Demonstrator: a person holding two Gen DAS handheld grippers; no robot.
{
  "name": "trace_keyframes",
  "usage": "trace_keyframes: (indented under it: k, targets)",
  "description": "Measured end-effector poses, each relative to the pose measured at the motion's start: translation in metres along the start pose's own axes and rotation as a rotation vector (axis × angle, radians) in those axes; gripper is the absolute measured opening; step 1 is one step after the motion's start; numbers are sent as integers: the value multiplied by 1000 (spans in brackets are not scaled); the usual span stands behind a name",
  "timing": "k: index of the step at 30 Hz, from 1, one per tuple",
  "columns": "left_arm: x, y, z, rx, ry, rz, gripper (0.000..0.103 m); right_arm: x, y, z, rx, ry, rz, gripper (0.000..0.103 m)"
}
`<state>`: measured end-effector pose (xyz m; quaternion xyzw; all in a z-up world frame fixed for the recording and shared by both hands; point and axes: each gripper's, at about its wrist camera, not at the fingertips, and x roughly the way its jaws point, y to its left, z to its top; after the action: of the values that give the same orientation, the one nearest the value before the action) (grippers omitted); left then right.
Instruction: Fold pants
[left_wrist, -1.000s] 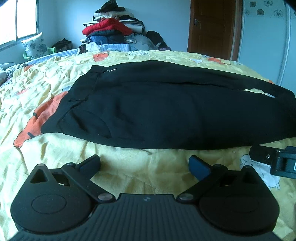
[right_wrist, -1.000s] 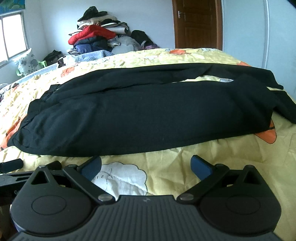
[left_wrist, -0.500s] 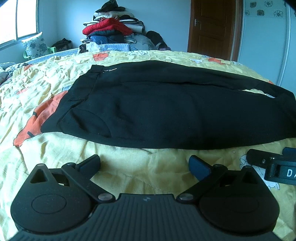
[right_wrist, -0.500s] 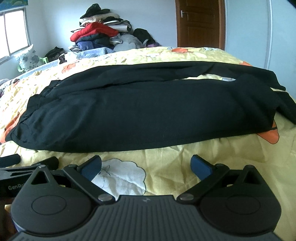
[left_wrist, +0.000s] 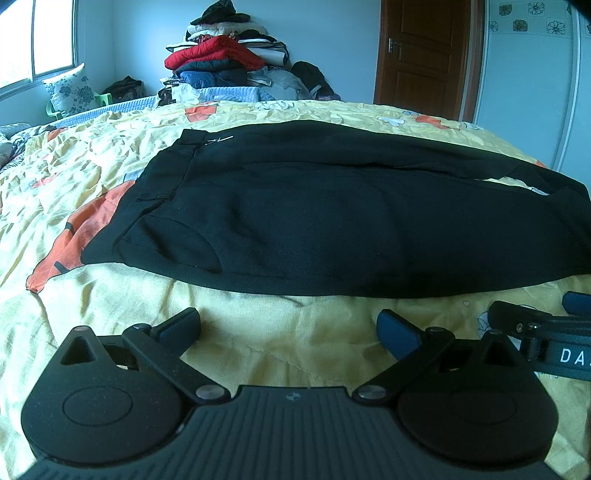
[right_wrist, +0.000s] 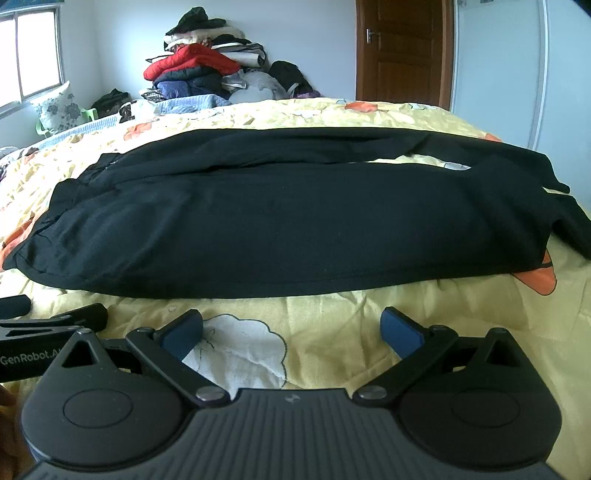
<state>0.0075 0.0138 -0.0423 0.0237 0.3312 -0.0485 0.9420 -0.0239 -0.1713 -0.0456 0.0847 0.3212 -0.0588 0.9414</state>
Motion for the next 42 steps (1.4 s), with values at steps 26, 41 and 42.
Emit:
trace_keyframes:
  k: [26, 41, 42]
  targets:
    - [0, 1, 0, 0, 0, -1, 103, 0, 1, -3, 4, -16, -5, 103]
    - [0, 1, -1, 0, -1, -1, 103, 0, 1, -3, 2, -17, -9, 103]
    - [0, 1, -1, 0, -1, -2, 103, 0, 0, -3, 2, -17, -9, 103]
